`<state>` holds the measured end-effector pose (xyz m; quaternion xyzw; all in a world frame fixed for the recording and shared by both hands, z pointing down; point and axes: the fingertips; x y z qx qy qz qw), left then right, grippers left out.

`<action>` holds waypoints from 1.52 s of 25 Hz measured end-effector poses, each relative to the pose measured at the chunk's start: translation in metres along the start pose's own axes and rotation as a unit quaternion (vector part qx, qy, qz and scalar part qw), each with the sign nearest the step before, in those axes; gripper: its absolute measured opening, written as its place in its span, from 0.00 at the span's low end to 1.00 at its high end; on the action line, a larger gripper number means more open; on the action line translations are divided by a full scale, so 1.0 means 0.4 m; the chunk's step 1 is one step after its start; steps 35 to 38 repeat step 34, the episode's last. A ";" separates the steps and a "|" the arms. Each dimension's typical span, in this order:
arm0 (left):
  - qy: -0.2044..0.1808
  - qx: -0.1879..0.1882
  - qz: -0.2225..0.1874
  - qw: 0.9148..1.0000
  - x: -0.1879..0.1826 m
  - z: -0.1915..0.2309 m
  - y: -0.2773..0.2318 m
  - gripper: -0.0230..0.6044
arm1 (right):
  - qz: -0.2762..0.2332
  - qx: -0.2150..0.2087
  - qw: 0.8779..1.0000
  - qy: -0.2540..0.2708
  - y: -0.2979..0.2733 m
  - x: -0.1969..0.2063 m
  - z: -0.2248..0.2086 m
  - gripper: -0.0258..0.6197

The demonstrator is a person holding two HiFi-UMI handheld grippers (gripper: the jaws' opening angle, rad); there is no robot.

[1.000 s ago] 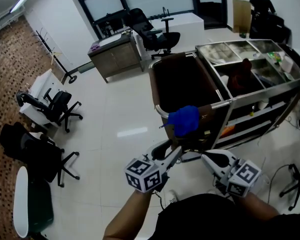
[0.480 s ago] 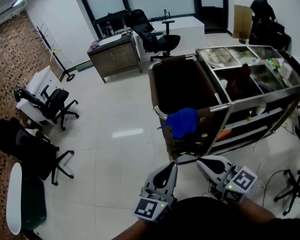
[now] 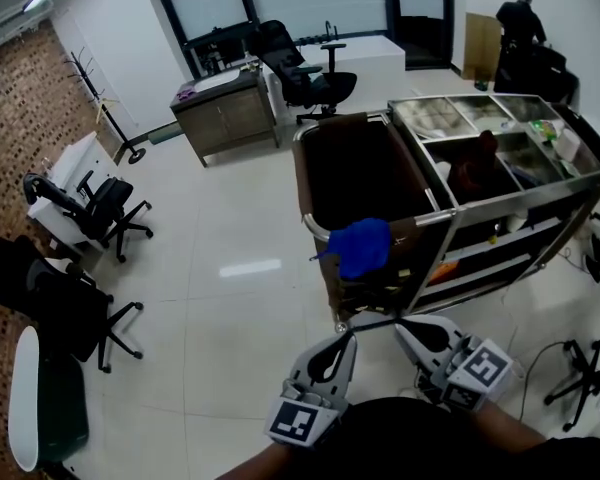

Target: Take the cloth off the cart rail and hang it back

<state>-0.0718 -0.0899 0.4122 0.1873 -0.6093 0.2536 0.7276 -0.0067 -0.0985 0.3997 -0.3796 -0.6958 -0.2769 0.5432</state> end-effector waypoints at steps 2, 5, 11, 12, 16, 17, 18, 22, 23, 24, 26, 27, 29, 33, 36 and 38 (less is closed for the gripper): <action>-0.007 0.008 0.005 1.000 0.007 -0.010 -0.005 0.03 | 0.004 0.012 1.000 -0.001 0.008 0.010 -0.011 0.06; -0.010 0.018 0.009 1.000 0.010 -0.020 -0.013 0.03 | 0.004 0.019 1.000 -0.002 0.013 0.010 -0.011 0.06; -0.027 0.026 0.004 0.999 -0.008 -0.021 -0.016 0.03 | 0.013 0.033 0.999 0.004 0.000 0.027 -0.022 0.06; -0.026 0.026 0.004 0.999 -0.007 -0.020 -0.016 0.03 | 0.014 0.036 0.999 0.006 0.000 0.026 -0.023 0.06; -0.025 0.028 0.006 0.999 -0.005 -0.014 -0.026 0.03 | 0.008 0.040 0.999 0.000 -0.002 0.010 -0.027 0.06; -0.026 0.029 0.005 0.999 -0.005 -0.014 -0.029 0.03 | 0.008 0.040 0.999 0.002 -0.003 0.007 -0.026 0.06; -0.026 0.031 0.004 0.999 -0.006 -0.014 -0.031 0.03 | 0.008 0.039 0.999 0.005 -0.004 0.004 -0.024 0.06; -0.028 0.040 0.005 0.999 -0.007 -0.023 -0.044 0.03 | 0.011 0.037 0.999 0.010 -0.008 0.005 -0.021 0.06; -0.027 0.042 0.006 0.999 -0.005 -0.025 -0.046 0.03 | 0.012 0.039 0.999 0.015 -0.006 0.010 -0.025 0.06; -0.027 0.043 0.007 0.999 -0.005 -0.026 -0.048 0.03 | 0.015 0.043 0.999 0.020 -0.002 0.019 -0.032 0.06; -0.029 0.044 0.008 0.999 -0.007 -0.026 -0.051 0.03 | 0.018 0.049 0.998 0.027 0.003 0.026 -0.040 0.06; -0.031 0.044 0.007 0.999 -0.009 -0.025 -0.053 0.03 | 0.018 0.051 0.998 0.028 0.004 0.024 -0.043 0.06; -0.033 0.045 0.005 0.998 -0.011 -0.023 -0.058 0.03 | 0.018 0.052 0.998 0.029 0.004 0.022 -0.047 0.06; -0.033 0.045 0.006 0.998 -0.008 -0.023 -0.066 0.03 | 0.022 0.050 0.998 0.029 0.002 0.025 -0.054 0.06; -0.034 0.045 0.007 0.998 -0.007 -0.022 -0.068 0.03 | 0.023 0.049 0.998 0.028 0.001 0.026 -0.055 0.06; -0.034 0.045 0.007 0.998 -0.007 -0.022 -0.068 0.03 | 0.023 0.049 0.998 0.028 0.001 0.026 -0.055 0.06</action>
Point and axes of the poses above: the fingertips, and each gripper's own axes: y backward along the fingers, z to its left, x out of its underside, and after that the axes turned 1 degree about y, right-handed
